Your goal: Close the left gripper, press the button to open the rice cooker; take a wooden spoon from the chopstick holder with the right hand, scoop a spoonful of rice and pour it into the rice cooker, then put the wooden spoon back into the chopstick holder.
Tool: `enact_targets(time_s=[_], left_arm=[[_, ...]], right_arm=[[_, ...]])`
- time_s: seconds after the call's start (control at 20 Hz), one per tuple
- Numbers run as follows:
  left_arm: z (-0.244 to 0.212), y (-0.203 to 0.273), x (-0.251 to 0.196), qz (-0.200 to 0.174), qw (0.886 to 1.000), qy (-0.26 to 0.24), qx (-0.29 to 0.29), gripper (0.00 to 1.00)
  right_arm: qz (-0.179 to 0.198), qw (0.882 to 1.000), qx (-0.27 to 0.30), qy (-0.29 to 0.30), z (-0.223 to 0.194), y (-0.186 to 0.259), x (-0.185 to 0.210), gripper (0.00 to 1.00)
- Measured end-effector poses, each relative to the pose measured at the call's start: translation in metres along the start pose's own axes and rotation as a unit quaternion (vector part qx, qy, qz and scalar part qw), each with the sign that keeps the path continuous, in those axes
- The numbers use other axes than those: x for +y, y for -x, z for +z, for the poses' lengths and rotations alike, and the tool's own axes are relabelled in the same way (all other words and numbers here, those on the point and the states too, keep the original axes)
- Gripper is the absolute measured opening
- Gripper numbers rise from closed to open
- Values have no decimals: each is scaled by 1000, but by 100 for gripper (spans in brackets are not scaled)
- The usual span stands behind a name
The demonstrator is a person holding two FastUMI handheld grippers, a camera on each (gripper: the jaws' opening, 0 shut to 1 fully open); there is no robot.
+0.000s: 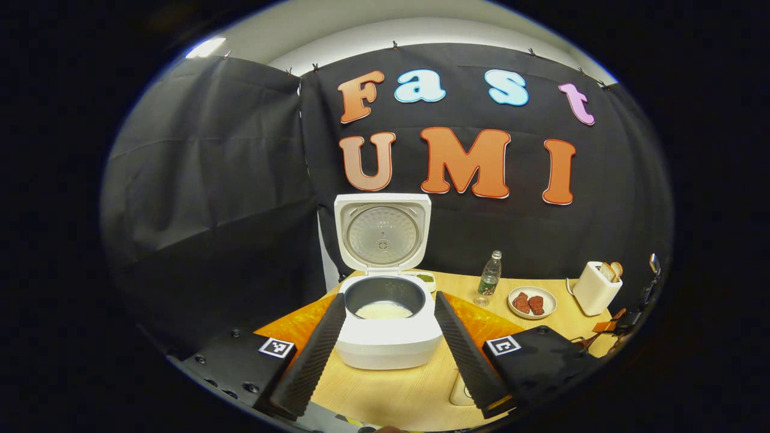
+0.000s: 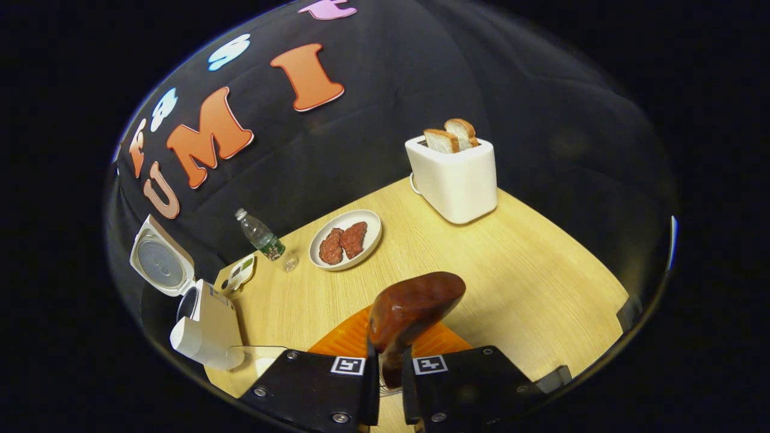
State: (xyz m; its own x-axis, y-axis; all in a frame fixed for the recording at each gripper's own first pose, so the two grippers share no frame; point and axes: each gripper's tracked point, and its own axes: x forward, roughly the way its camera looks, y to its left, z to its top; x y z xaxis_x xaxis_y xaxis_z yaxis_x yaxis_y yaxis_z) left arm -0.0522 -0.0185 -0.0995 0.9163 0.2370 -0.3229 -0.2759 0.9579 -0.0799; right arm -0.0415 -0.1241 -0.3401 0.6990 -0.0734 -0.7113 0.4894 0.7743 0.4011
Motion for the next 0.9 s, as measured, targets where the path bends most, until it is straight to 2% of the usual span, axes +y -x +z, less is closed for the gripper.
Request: enact_targets(time_s=[0.05, 0.1, 0.25, 0.3, 0.35, 0.4, 0.45, 0.55, 0.65, 0.9], left_arm=[[2, -3, 1, -4, 1000, 1, -2, 94], [4, -6, 3, -7, 1000, 0, -5, 100], [9, -15, 18, -3, 1000, -4, -13, 100], [8, -19, 22, 0, 1000, -4, -14, 94], [8, -21, 27, 1, 1000, -6, -14, 100], [7, -24, 31, 2, 1000, -7, -15, 97], [6, -26, 36, 2, 1000, -8, -14, 100], [3, -31, 45, 4, 1000, -8, -9, 96], [1, -35, 57, 9, 1000, -6, -8, 100], [-14, -37, 76, 10, 1000, 4, 7, 96]], right_arm=[[1, 1000, -10, 5, 8, 7, 4, 15], [7, 1000, -20, 10, 15, 14, 13, 15], [27, 998, -48, 25, 35, 39, 41, 15], [38, 997, -57, 29, 40, 50, 50, 15], [47, 996, -63, 35, 42, 58, 60, 15], [56, 995, -69, 39, 44, 65, 70, 15], [67, 994, -71, 40, 44, 70, 83, 15], [89, 993, -64, 47, 40, 83, 105, 15], [102, 991, -59, 63, 29, 84, 125, 15], [105, 986, -30, 127, -18, 70, 149, 14]])
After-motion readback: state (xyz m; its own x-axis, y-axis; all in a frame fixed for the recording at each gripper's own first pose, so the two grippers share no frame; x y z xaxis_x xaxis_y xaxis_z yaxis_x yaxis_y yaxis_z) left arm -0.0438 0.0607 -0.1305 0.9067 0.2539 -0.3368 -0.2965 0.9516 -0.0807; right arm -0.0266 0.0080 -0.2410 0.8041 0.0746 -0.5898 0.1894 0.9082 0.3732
